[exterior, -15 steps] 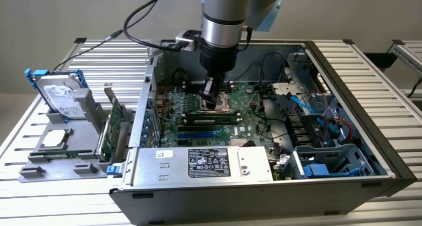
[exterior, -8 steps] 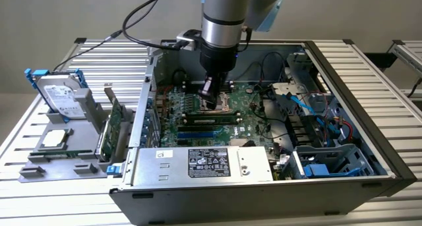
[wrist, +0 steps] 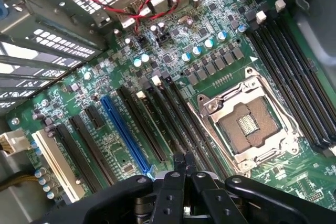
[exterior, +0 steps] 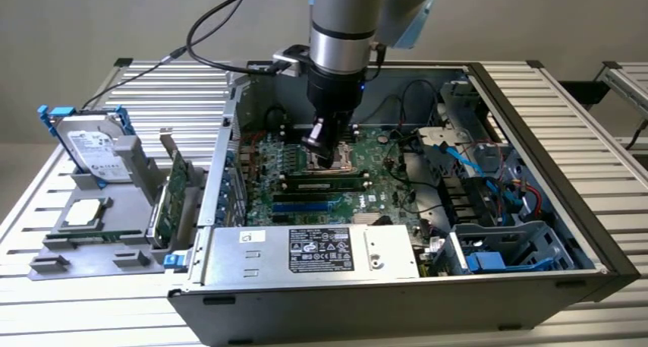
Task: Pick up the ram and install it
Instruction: 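Press down the ram until it locks into place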
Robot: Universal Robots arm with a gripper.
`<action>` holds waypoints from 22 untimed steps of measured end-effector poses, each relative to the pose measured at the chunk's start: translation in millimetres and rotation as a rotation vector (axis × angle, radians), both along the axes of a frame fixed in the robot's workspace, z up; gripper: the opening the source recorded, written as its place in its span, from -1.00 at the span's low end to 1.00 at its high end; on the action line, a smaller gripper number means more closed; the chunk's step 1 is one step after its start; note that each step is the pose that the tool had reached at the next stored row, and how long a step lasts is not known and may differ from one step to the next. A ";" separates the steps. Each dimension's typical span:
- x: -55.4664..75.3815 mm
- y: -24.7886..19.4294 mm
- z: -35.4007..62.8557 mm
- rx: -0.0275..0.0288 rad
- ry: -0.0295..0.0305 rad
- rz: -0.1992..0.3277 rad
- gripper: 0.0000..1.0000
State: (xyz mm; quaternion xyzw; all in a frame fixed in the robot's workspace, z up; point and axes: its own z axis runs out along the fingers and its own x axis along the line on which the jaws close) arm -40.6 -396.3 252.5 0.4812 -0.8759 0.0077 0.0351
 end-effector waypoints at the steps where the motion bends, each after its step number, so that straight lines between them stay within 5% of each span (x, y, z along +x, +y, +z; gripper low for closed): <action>1: 0.0 0.0 -0.1 0.0000 -0.0012 -0.011 -0.79; 22: 0.0 0.0 -6.3 -0.0007 -0.0077 -0.292 -0.79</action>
